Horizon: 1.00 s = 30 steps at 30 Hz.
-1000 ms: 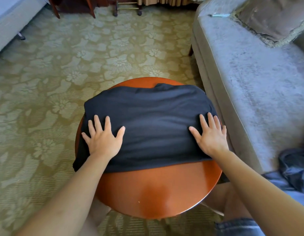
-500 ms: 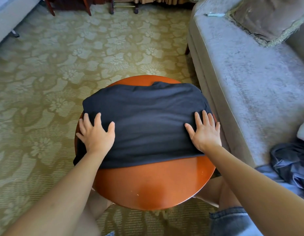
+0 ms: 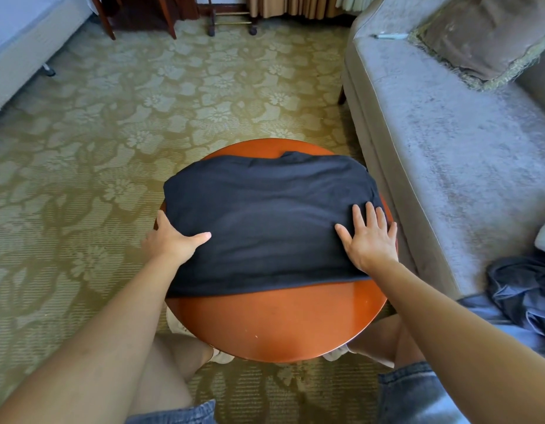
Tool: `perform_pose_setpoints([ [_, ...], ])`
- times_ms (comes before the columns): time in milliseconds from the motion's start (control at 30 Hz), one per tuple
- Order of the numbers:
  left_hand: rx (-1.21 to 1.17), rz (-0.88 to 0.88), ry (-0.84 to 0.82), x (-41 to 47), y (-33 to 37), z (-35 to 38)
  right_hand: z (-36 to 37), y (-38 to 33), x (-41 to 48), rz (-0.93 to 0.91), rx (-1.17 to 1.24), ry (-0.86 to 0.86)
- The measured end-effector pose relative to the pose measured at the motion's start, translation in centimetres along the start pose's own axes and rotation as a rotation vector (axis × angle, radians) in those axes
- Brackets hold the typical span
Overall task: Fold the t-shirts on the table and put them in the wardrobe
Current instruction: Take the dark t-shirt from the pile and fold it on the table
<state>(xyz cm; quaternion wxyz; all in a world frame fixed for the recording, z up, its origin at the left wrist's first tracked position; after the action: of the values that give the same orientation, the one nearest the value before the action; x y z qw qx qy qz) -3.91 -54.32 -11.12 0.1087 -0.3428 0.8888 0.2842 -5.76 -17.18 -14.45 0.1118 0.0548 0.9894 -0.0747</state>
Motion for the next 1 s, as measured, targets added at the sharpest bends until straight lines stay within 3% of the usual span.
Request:
perform_pose_setpoints([
  [133,-0.045,-0.005,-0.018,-0.5,0.0,0.2,0.1,0.1,-0.1,-0.005,-0.003,0.012],
  [567,-0.310,0.290,-0.166,-0.6,-0.7,-1.0,0.0,-0.1,-0.5,-0.078,-0.016,0.086],
  [700,-0.445,0.278,-0.178,-0.4,-1.6,-1.4,0.5,-1.5,-2.3,-0.231,-0.045,0.067],
  [800,-0.514,0.243,-0.261,0.1,-2.5,-2.0,1.0,-2.1,-2.4,-0.203,-0.097,-0.029],
  [1000,-0.780,0.119,-0.344,-0.3,-4.4,-3.7,0.9,-4.0,-2.7,-0.198,-0.147,-0.055],
])
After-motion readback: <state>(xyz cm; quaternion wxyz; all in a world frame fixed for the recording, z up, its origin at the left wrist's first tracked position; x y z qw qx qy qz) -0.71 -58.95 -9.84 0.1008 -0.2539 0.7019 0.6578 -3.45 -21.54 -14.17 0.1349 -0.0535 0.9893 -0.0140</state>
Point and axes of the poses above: each hand's wrist, its own x-axis towards the middle knuckle, its own z-axis out of the palm, y = z × x, the point moved 1 cm from there along x, towards the middle knuckle, and after that the axes turned 3 degrees about -y, right-handed, at the moved point
